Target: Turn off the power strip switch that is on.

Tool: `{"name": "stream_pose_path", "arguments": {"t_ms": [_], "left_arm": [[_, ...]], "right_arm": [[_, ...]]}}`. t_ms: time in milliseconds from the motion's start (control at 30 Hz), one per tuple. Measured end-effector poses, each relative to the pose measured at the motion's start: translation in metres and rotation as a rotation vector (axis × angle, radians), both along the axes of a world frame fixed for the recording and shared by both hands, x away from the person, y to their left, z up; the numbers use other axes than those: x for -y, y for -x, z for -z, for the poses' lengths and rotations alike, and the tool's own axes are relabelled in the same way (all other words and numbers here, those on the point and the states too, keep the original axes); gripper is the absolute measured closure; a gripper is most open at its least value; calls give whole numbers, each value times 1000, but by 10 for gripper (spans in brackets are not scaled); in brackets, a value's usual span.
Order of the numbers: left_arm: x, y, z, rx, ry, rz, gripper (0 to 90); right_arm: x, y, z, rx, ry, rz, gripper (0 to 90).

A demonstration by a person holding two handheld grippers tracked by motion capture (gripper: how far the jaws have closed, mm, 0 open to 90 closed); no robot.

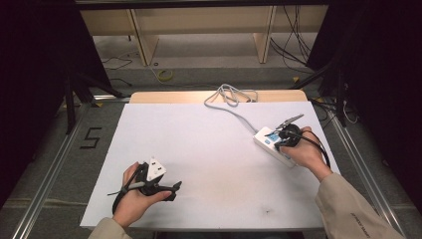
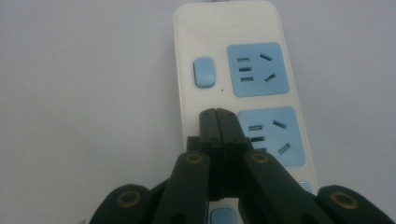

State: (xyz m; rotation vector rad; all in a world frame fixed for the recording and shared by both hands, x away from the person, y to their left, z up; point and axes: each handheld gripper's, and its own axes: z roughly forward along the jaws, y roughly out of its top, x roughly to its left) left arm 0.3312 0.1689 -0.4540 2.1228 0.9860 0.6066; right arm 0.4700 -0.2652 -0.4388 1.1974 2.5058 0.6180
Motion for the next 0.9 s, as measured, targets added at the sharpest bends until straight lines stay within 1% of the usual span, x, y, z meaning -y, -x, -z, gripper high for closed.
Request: {"name": "stream_pose_path", "arguments": {"t_ms": [567, 600, 667, 733, 900], "left_arm": [[0, 0, 0, 0, 0, 0, 83], [0, 0, 0, -1, 0, 0, 83], [0, 0, 0, -1, 0, 0, 83], [0, 0, 0, 0, 0, 1, 83], [0, 0, 0, -1, -2, 0, 83]], "right_arm": [[0, 0, 0, 1, -5, 1, 900], [1, 0, -2, 12, -18, 6, 900], [1, 0, -3, 5, -13, 6, 900], [1, 0, -3, 11, -15, 2, 900], [-2, 1, -3, 7, -13, -10, 900]]}}
